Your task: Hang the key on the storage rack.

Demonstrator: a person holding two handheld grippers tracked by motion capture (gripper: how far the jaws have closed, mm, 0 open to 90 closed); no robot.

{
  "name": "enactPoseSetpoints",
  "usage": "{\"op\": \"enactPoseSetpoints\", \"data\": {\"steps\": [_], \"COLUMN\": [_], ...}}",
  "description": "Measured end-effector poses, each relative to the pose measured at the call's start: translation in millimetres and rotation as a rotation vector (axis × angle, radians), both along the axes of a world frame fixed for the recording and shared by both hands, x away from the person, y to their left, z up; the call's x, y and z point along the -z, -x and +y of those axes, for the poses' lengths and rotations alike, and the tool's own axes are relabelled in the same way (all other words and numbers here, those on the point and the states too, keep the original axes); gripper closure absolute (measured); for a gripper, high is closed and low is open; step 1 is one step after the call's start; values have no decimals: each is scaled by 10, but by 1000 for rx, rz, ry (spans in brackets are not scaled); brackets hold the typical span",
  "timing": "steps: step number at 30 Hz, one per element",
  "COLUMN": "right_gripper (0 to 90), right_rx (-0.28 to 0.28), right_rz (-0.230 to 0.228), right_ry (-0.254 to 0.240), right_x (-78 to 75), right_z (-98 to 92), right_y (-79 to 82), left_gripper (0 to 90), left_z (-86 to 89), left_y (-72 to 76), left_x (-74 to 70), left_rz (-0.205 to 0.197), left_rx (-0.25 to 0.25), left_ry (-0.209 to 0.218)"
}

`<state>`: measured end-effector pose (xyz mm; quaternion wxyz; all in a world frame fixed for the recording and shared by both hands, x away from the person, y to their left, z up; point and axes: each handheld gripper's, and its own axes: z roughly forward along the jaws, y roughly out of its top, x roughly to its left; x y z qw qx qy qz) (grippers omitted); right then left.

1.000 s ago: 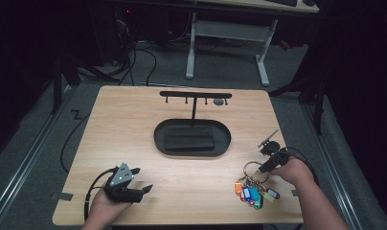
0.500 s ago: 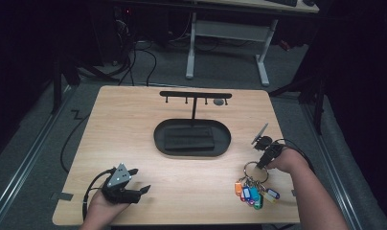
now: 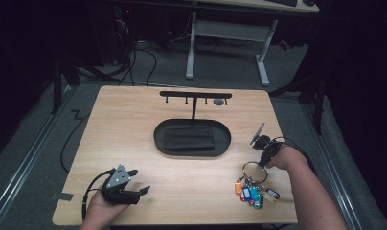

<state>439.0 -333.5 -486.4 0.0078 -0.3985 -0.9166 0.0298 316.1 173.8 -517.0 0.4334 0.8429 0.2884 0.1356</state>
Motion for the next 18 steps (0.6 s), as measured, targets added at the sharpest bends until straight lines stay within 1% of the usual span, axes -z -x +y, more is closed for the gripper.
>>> {"op": "enactPoseSetpoints", "data": {"steps": [1, 2, 3, 4, 5, 6, 8, 10, 11, 13, 15, 18], "right_gripper": [873, 874, 875, 876, 876, 876, 876, 876, 876, 876, 876, 876], "right_rx": [-16, -1, -28, -36, -31, -45, -47, -60, -43, -34, -12, 12], "right_rz": [-6, 1, -8, -7, 6, 8, 15, 6, -6, -27, -42, -63], "right_ry": [4, 16, 20, 23, 28, 34, 53, 32, 30, 12, -9, -22], "right_x": [6, -3, 6, 6, 2, 2, -22, -91, -158, -268, -376, -521], "right_z": [0, 28, 24, 32, 53, 68, 114, 133, 148, 150, 143, 136], "right_y": [-2, 10, 6, 5, 17, 27, 71, 117, 162, 232, 306, 430], "left_gripper": [248, 248, 248, 248, 248, 249, 250, 250, 250, 251, 251, 251], "left_z": [-1, -3, -3, -3, -2, 1, 5, 0, -4, -16, -27, -39], "left_y": [1, 2, 3, 3, 3, 1, -3, -3, -1, 7, 15, 18], "left_x": [0, -1, -2, -3, -4, -3, 0, 1, -1, -5, -8, -12], "left_rz": [0, -1, -1, -2, -3, -3, -1, 0, -1, -3, -6, -8], "left_rx": [1, 2, 3, 3, 2, -1, -1, -1, 2, 8, 13, 19], "left_ry": [-1, -1, -2, -3, -3, 1, 5, 5, 3, 2, 2, 1]}}
